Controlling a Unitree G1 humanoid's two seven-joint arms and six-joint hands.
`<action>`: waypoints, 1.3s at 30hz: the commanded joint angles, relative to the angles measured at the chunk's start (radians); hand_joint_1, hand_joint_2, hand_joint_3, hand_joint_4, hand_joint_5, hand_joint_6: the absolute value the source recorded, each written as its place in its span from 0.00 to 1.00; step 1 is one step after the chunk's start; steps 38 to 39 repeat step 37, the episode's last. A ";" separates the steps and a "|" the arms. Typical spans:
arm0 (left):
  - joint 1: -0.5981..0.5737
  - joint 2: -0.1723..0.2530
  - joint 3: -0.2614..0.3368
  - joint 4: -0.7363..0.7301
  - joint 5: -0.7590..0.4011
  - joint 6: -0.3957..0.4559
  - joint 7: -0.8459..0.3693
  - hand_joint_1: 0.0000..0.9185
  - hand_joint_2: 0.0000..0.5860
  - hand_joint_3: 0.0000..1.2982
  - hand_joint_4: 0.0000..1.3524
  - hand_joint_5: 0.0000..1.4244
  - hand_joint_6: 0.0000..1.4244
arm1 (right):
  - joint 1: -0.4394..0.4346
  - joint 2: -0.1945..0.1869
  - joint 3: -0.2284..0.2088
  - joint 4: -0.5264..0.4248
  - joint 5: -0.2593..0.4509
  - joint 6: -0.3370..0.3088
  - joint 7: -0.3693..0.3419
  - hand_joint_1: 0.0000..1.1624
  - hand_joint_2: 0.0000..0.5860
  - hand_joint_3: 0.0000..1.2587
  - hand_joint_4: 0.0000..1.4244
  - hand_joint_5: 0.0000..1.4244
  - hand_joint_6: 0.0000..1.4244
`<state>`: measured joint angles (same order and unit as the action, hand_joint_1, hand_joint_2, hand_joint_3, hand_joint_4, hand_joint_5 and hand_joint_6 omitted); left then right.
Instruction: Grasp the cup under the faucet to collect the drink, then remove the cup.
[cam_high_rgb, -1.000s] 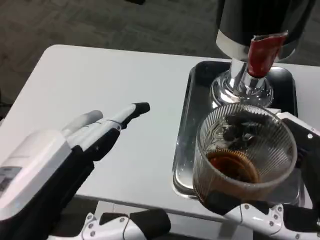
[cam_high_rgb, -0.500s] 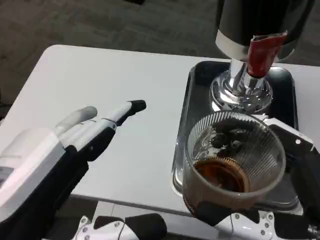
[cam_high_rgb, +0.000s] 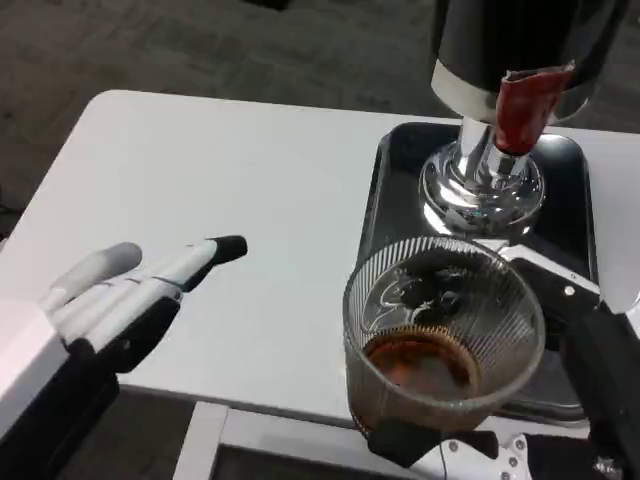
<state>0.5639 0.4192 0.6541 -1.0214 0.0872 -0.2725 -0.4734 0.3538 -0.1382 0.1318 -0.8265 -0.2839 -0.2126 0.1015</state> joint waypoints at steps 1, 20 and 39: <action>0.045 -0.012 0.024 -0.026 -0.018 -0.022 0.008 0.00 0.08 0.08 0.08 0.11 0.03 | -0.014 0.006 0.031 -0.030 -0.007 -0.010 0.004 0.69 0.29 0.52 0.48 0.60 0.60; 0.046 -0.017 0.022 -0.026 -0.019 0.026 -0.003 0.00 0.08 0.08 0.07 0.11 0.03 | -0.016 0.011 0.086 -0.023 -0.042 -0.007 0.004 0.69 0.29 0.52 0.48 0.60 0.61; 0.062 -0.055 0.010 0.059 -0.005 -0.057 0.001 0.00 0.08 0.08 0.07 0.11 0.03 | -0.023 0.016 0.157 0.039 -0.102 -0.024 -0.010 0.68 0.30 0.52 0.48 0.60 0.61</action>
